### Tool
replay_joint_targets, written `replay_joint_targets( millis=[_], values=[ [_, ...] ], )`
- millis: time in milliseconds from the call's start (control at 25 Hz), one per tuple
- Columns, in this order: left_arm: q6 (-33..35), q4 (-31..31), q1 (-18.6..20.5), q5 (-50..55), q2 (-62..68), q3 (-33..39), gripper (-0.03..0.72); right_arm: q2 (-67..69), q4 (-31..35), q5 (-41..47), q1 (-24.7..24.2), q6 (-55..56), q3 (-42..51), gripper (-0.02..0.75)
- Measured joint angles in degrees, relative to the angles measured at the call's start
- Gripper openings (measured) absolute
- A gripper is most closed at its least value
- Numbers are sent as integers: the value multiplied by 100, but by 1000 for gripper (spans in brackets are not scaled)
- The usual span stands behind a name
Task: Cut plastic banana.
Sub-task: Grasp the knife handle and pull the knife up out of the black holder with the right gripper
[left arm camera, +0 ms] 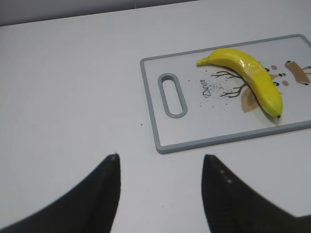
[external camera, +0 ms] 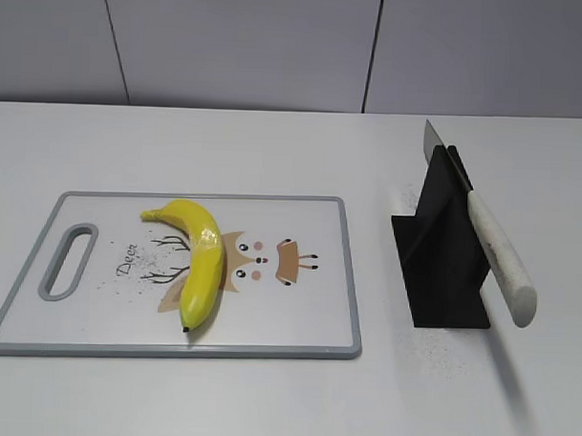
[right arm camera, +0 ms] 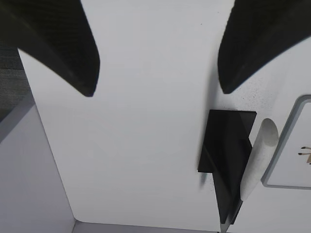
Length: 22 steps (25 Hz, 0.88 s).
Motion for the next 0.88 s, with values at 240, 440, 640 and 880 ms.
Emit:
replay_joint_targets(
  millis=[240,440,640,880],
  values=[
    [0,0,0,0,0,0,518,0,0,0,0,0,0,575],
    [0,0,0,0,0,0,518,0,0,0,0,0,0,575],
    [0,0,0,0,0,0,518,0,0,0,0,0,0,575],
    [0,0,0,0,0,0,518,0,0,0,0,-1,0,575]
  ],
)
